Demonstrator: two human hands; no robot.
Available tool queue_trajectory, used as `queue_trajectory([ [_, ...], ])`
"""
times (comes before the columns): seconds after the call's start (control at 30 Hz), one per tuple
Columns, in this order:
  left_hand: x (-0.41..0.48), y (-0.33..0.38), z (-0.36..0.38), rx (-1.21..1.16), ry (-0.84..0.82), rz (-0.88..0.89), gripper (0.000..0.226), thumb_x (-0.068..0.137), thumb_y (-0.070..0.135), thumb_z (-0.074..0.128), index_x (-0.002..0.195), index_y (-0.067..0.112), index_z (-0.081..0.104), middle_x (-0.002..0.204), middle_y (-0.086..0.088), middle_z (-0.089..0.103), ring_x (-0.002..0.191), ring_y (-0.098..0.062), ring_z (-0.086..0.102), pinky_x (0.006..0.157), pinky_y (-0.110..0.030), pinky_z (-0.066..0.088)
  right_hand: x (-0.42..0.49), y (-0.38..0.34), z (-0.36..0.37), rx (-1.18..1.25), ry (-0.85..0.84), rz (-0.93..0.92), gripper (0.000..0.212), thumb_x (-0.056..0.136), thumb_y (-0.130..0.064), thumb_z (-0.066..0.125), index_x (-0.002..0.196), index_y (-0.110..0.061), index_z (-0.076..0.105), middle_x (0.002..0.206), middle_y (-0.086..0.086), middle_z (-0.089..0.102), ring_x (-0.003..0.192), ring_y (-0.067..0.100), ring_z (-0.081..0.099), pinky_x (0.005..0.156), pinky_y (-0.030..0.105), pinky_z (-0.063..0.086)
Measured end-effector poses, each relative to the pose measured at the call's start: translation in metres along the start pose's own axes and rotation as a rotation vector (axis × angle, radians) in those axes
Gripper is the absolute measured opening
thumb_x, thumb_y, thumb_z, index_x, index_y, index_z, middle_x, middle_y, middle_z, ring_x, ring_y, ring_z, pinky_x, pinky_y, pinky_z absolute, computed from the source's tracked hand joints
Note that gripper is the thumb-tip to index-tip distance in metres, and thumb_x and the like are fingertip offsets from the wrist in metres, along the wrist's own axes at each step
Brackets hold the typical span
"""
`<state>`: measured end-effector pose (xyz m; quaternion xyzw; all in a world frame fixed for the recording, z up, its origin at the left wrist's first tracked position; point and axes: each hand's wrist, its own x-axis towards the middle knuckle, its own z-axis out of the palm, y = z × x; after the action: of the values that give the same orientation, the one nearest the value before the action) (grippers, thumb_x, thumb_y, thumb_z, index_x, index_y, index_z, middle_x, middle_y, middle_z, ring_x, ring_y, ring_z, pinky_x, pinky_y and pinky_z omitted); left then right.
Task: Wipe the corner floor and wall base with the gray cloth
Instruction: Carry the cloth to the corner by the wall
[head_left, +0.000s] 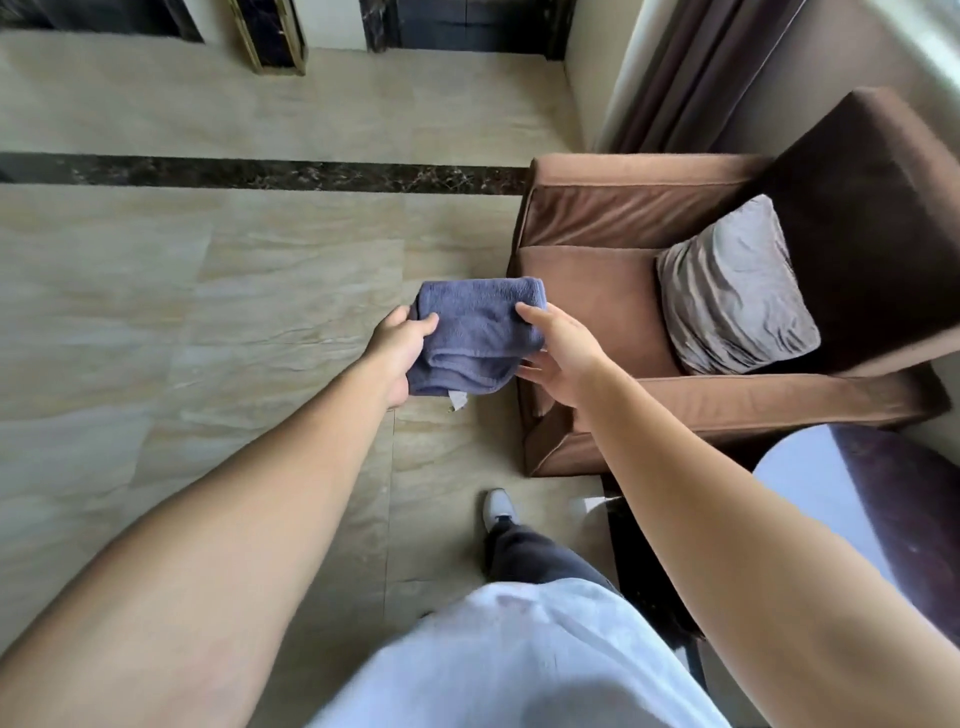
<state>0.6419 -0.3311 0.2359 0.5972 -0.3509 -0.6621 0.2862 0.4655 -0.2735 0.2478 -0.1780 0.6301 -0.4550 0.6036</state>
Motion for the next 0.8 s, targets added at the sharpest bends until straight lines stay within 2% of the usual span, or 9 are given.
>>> queue_trajectory([
  [0.07,0.025,0.015,0.010,-0.053,-0.010,-0.013,0.004,0.098,0.023,0.057,0.101,0.023,0.059,0.119,-0.012,0.069,0.105,-0.036,0.068,0.084,-0.057,0.056,0.025,-0.016,0.004,0.000,-0.039,0.017,0.014,0.092,-0.032,0.060,0.103,-0.035,0.069,0.117,0.000,0.073,0.113,0.029,0.068,0.099,0.048,0.050],
  [0.17,0.072,0.039,0.026,-0.060,-0.020,-0.004,0.005,0.099,0.020,0.055,0.103,0.021,0.057,0.116,-0.013,0.067,0.099,-0.033,0.066,0.085,-0.054,0.055,0.070,-0.040,0.005,0.040,-0.032,0.044,0.016,0.096,-0.033,0.054,0.104,-0.033,0.068,0.111,0.002,0.074,0.104,0.030,0.071,0.094,0.050,0.055],
  [0.23,0.110,0.062,0.035,-0.051,-0.021,0.002,0.005,0.098,0.019,0.056,0.103,0.020,0.058,0.113,-0.012,0.067,0.097,-0.031,0.066,0.087,-0.057,0.054,0.110,-0.059,0.004,0.035,-0.027,0.057,0.017,0.097,-0.036,0.053,0.106,-0.033,0.067,0.113,0.002,0.073,0.101,0.029,0.072,0.093,0.048,0.056],
  [0.33,0.156,0.097,0.044,-0.022,-0.010,-0.036,0.002,0.097,0.022,0.057,0.099,0.021,0.058,0.111,-0.010,0.067,0.097,-0.030,0.066,0.088,-0.059,0.054,0.158,-0.091,0.004,0.041,-0.026,0.082,0.017,0.098,-0.035,0.052,0.107,-0.031,0.066,0.113,0.001,0.072,0.097,0.027,0.071,0.083,0.039,0.058],
  [0.47,0.230,0.158,0.068,-0.033,-0.029,-0.059,0.004,0.097,0.023,0.058,0.094,0.022,0.060,0.116,-0.010,0.068,0.102,-0.031,0.067,0.092,-0.061,0.053,0.231,-0.155,0.002,0.078,-0.039,0.073,0.021,0.099,-0.033,0.050,0.112,-0.027,0.065,0.113,0.001,0.073,0.103,0.027,0.072,0.087,0.044,0.059],
  [0.5,0.243,0.169,0.073,-0.053,-0.039,-0.050,0.003,0.097,0.023,0.058,0.098,0.021,0.061,0.120,-0.011,0.069,0.106,-0.032,0.067,0.092,-0.061,0.053,0.243,-0.168,0.002,0.105,-0.038,0.068,0.021,0.099,-0.034,0.051,0.112,-0.026,0.065,0.113,0.002,0.073,0.100,0.027,0.072,0.085,0.044,0.059],
  [0.57,0.278,0.188,0.086,-0.079,-0.058,-0.081,0.017,0.097,0.024,0.058,0.112,0.020,0.062,0.124,-0.013,0.068,0.109,-0.035,0.068,0.084,-0.056,0.057,0.274,-0.195,0.000,0.154,0.001,0.094,0.021,0.099,-0.034,0.052,0.111,-0.023,0.064,0.109,0.002,0.073,0.095,0.023,0.073,0.078,0.040,0.061],
  [0.63,0.308,0.203,0.099,-0.086,-0.090,-0.103,0.025,0.097,0.026,0.058,0.121,0.021,0.061,0.121,-0.012,0.070,0.106,-0.035,0.069,0.075,-0.050,0.058,0.305,-0.216,0.000,0.174,0.021,0.085,0.025,0.100,-0.034,0.050,0.115,-0.021,0.064,0.110,0.003,0.073,0.098,0.022,0.071,0.074,0.036,0.060],
  [0.8,0.412,0.243,0.125,0.011,-0.111,-0.092,0.005,0.095,0.027,0.061,0.098,0.023,0.063,0.120,-0.011,0.070,0.108,-0.033,0.068,0.088,-0.053,0.055,0.411,-0.261,0.000,0.129,0.116,0.026,0.027,0.103,-0.027,0.044,0.123,-0.020,0.061,0.126,0.010,0.068,0.113,0.030,0.066,0.096,0.050,0.054],
])
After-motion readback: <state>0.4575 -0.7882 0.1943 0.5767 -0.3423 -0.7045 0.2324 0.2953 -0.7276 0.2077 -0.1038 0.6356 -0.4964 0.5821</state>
